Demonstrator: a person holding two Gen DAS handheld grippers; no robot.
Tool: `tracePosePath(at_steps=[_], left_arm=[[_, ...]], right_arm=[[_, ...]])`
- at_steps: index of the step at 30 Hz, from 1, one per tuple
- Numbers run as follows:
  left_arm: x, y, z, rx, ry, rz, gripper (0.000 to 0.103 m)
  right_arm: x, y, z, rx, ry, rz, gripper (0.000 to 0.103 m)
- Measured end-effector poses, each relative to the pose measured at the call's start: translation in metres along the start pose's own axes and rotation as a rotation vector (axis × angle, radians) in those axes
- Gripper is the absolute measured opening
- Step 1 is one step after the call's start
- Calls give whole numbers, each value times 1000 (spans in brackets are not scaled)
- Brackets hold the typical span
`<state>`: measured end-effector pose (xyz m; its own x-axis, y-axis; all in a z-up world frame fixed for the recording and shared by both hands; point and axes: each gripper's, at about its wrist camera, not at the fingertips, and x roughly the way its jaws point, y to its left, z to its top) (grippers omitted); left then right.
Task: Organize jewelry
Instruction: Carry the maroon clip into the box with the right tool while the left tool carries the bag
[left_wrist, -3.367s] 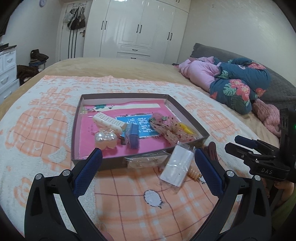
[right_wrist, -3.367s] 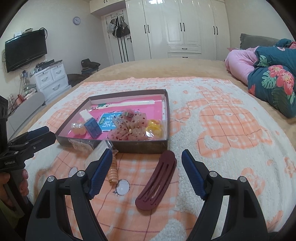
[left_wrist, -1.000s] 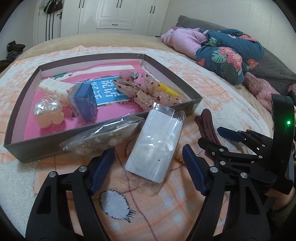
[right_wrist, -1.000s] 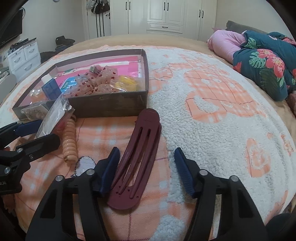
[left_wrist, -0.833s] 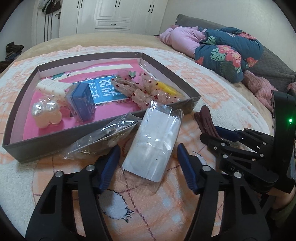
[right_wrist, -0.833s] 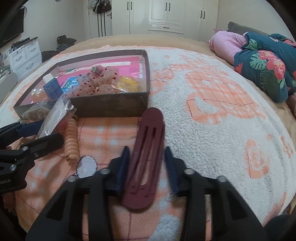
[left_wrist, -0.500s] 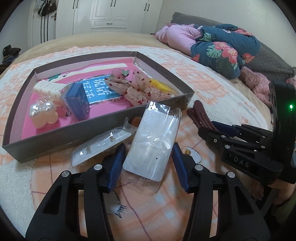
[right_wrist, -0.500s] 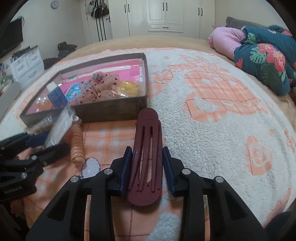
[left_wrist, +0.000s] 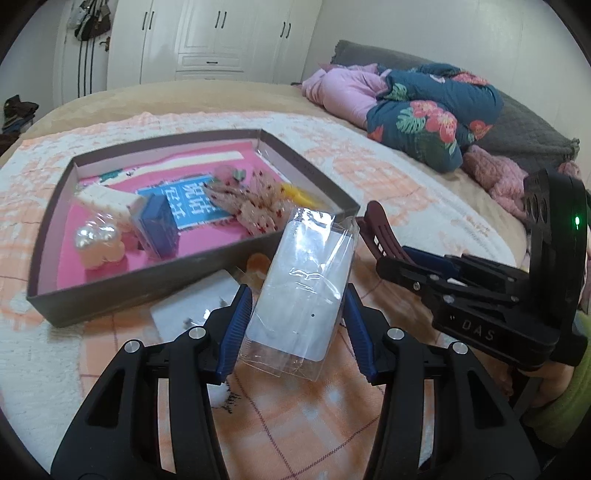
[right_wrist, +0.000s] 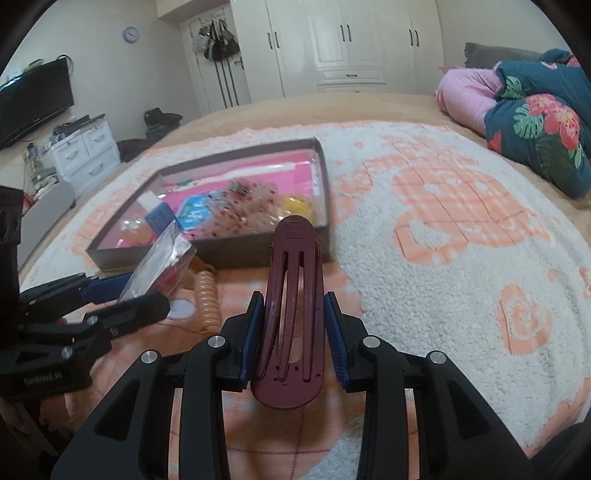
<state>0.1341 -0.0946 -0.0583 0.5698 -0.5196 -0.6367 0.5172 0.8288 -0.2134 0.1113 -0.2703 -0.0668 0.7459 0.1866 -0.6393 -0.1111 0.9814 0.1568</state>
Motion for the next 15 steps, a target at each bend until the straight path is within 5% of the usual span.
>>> tracePosePath(at_steps=[15], left_arm=[[-32,29,12,-87,-94,56,41]], right_arm=[[-12,33,18,-87,-60,92,32]])
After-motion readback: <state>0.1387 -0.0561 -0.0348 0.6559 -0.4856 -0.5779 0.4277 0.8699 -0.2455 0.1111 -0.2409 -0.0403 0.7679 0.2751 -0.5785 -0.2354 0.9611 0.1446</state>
